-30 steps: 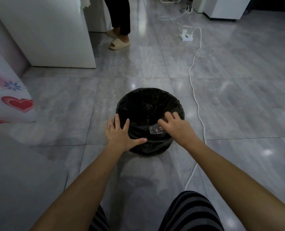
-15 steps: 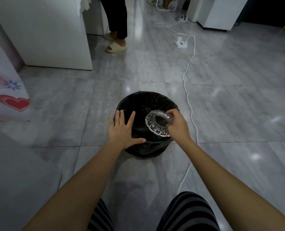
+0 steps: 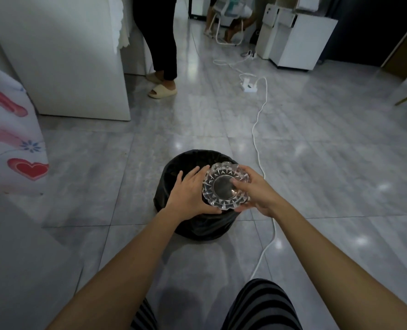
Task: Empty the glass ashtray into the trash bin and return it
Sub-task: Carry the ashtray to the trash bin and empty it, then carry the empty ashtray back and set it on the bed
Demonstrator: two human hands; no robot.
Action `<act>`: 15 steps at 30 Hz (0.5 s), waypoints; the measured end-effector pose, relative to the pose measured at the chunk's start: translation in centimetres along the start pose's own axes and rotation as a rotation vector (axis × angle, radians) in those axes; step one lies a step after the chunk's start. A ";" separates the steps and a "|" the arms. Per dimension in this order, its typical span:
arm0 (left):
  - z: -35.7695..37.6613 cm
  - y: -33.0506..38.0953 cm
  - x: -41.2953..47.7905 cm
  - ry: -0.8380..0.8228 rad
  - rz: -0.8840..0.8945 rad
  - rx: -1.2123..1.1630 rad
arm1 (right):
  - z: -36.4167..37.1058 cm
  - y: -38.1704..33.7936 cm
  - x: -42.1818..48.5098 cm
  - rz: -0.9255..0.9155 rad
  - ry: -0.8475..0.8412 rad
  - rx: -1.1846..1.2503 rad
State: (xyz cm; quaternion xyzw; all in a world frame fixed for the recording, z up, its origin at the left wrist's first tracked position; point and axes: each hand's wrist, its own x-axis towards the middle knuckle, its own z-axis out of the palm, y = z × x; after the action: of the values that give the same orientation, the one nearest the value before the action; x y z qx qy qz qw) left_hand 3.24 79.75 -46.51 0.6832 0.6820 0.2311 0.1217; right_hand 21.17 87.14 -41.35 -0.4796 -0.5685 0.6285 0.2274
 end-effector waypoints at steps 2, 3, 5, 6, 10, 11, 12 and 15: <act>-0.1 -0.2 -0.2 0.036 -0.016 -0.011 | 0.0 -0.1 -0.2 -0.031 -0.059 -0.072; 0.1 -0.3 -0.4 0.050 -0.027 -0.016 | -0.1 0.0 -0.2 -0.050 -0.092 -0.122; 0.9 -0.6 -1.2 0.051 -0.068 -0.036 | 0.0 1.1 -0.4 -0.079 -0.151 -0.283; 1.4 -0.8 -1.6 0.043 -0.083 -0.051 | 0.0 1.7 -0.4 -0.096 -0.172 -0.403; 1.2 -2.0 -1.6 0.037 -0.062 -0.022 | 0.2 2.5 0.1 -0.203 -0.241 -0.786; 1.0 -2.2 -1.3 0.036 -0.053 -0.009 | 0.4 2.4 0.3 -0.234 -0.236 -0.844; 0.9 -2.3 -1.1 0.033 -0.051 -0.001 | 0.5 2.3 0.5 -0.263 -0.216 -0.887; 1.9 -2.3 -1.1 0.033 -0.077 0.009 | 0.7 3.0 1.2 -0.345 -0.185 -0.971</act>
State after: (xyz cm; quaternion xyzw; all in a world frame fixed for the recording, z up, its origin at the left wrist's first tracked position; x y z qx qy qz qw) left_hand 2.15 79.06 -49.38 0.6531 0.7107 0.2343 0.1162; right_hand 20.79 87.01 -44.66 -0.3718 -0.8828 0.2859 0.0280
